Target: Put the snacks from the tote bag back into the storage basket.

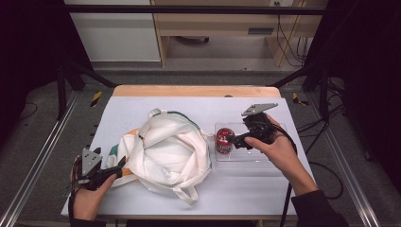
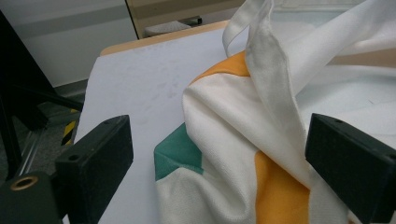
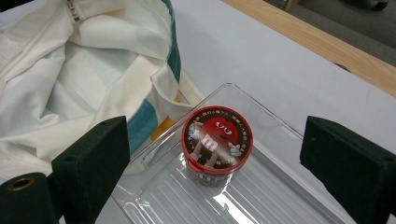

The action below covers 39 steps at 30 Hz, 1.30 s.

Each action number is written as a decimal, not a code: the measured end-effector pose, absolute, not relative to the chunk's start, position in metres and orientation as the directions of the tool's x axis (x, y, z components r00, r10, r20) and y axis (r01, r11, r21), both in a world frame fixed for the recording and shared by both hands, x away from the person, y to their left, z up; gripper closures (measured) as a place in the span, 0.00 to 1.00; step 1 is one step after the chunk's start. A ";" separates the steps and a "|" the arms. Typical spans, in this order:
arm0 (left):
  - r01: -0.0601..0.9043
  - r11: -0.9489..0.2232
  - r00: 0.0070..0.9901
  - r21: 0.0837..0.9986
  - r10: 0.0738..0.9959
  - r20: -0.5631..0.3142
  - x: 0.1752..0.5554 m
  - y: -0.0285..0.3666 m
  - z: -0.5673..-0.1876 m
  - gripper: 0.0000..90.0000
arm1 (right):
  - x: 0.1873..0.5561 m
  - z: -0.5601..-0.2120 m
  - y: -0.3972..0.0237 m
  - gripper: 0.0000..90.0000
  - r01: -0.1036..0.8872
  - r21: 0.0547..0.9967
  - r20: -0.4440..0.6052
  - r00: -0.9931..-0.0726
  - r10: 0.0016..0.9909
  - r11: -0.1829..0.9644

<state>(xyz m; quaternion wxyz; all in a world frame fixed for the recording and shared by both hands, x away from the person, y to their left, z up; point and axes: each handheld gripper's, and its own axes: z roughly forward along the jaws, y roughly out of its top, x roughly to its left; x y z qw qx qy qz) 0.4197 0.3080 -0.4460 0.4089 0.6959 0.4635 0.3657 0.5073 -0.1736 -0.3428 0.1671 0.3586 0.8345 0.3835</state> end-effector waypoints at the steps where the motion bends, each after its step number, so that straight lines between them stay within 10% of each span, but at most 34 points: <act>1: 0.345 -0.236 0.303 0.908 0.944 0.130 0.420 0.308 -0.446 0.08 | 0.506 -0.342 -0.173 0.10 0.473 0.761 -0.005 -0.681 0.733 0.445; 39: 0.337 -0.232 0.303 0.912 0.944 0.128 0.419 0.308 -0.445 0.08 | 0.469 -0.340 -0.186 0.09 0.478 0.822 0.015 -0.560 0.828 0.309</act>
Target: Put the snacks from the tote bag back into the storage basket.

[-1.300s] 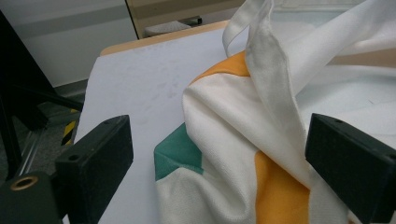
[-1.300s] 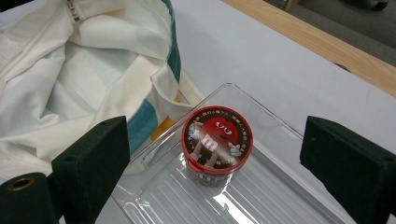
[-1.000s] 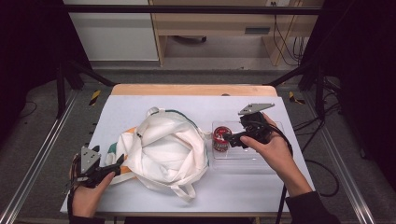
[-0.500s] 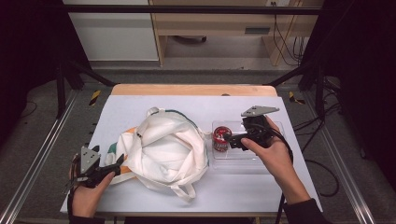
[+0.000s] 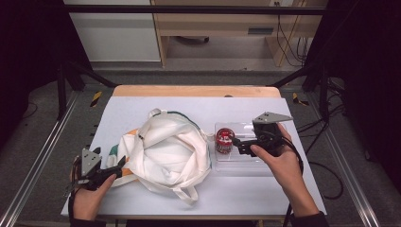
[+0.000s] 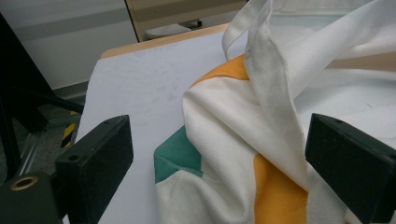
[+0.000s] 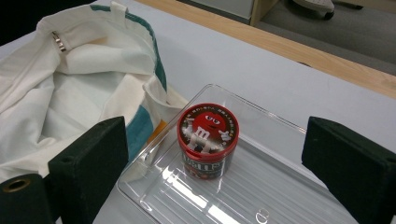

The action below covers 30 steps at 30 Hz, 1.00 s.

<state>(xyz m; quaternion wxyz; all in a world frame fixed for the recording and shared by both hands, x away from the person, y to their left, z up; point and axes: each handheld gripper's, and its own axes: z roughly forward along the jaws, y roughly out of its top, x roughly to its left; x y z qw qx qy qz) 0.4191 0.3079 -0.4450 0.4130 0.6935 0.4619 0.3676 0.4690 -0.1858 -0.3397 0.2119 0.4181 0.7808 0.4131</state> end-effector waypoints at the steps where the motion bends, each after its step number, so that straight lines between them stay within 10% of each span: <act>1: 0.337 -0.233 0.303 0.912 0.944 0.129 0.419 0.308 -0.445 0.08 | 0.468 -0.340 -0.187 0.09 0.473 0.825 0.010 -0.560 0.829 0.310; 30: 0.327 -0.229 0.297 0.917 0.946 0.130 0.418 0.308 -0.444 0.08 | 0.443 -0.338 -0.234 0.08 0.483 0.842 0.011 -0.459 0.889 0.239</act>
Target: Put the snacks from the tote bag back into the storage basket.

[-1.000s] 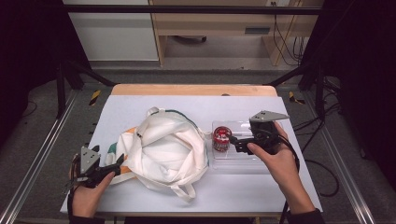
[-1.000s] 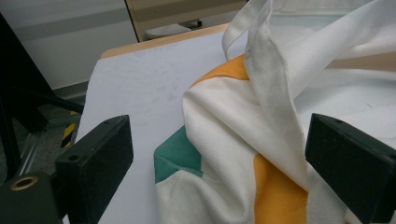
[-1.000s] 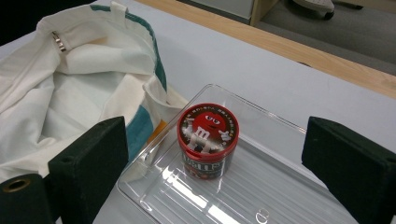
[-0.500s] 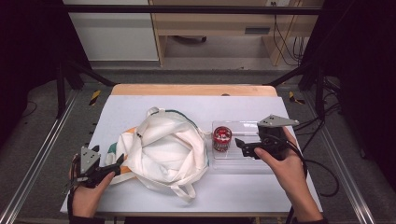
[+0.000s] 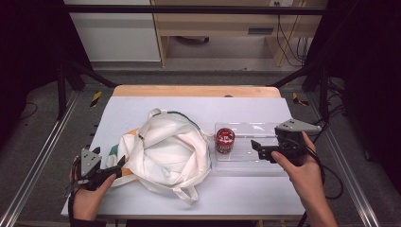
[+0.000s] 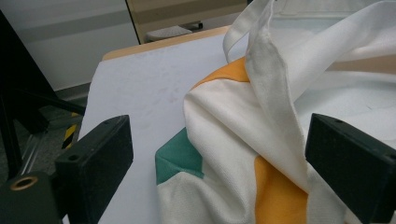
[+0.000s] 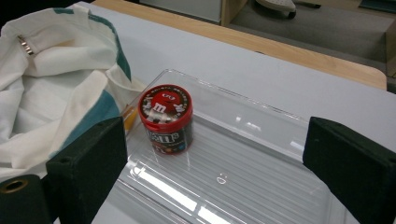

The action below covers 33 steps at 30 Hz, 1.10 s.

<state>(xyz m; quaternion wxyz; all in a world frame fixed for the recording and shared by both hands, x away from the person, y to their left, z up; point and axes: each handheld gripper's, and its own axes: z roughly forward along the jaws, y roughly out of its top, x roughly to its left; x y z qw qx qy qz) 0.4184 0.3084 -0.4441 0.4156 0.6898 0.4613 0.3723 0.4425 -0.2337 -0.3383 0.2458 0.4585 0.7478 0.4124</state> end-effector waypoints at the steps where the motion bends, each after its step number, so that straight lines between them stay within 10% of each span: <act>1: 0.326 -0.230 0.297 0.917 0.946 0.131 0.418 0.309 -0.444 0.08 | 0.442 -0.339 -0.236 0.08 0.485 0.843 0.013 -0.453 0.891 0.234; 33: 0.318 -0.214 0.278 0.924 0.952 0.125 0.418 0.311 -0.443 0.08 | 0.438 -0.377 -0.308 0.08 0.583 0.802 0.024 -0.247 0.969 0.129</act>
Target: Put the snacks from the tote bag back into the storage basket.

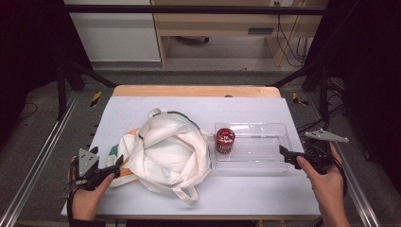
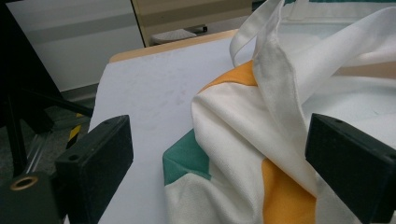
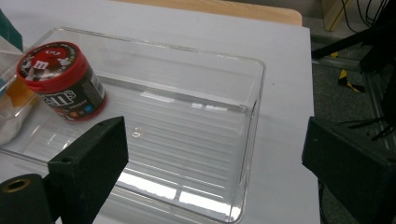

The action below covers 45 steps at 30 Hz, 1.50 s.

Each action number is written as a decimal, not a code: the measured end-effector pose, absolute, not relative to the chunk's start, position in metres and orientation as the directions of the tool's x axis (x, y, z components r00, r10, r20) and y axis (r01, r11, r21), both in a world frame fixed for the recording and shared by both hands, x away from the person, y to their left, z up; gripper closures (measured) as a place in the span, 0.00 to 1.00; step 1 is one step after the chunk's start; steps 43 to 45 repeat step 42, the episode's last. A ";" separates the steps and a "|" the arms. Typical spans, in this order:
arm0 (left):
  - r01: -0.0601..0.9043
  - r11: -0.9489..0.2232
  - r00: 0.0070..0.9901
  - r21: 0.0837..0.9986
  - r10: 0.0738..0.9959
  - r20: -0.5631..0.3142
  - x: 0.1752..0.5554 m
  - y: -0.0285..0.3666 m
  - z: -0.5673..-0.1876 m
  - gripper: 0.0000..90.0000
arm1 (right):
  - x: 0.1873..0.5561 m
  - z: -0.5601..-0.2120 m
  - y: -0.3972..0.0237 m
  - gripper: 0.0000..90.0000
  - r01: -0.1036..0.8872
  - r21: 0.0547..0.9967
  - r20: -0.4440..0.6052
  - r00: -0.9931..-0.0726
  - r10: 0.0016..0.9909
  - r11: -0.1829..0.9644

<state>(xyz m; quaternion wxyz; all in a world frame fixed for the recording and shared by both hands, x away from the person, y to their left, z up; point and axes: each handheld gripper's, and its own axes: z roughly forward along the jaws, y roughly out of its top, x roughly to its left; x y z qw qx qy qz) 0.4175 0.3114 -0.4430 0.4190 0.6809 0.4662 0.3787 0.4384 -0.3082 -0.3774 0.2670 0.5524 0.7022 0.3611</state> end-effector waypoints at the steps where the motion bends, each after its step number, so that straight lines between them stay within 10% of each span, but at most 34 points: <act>1: 0.318 -0.215 0.278 0.923 0.952 0.126 0.417 0.311 -0.443 0.08 | 0.440 -0.380 -0.310 0.08 0.589 0.798 0.026 -0.244 0.969 0.127; 45: 0.320 -0.201 0.269 0.926 0.956 0.114 0.419 0.314 -0.444 0.09 | 0.482 -0.424 -0.324 0.09 0.680 0.733 0.140 -0.133 0.981 -0.012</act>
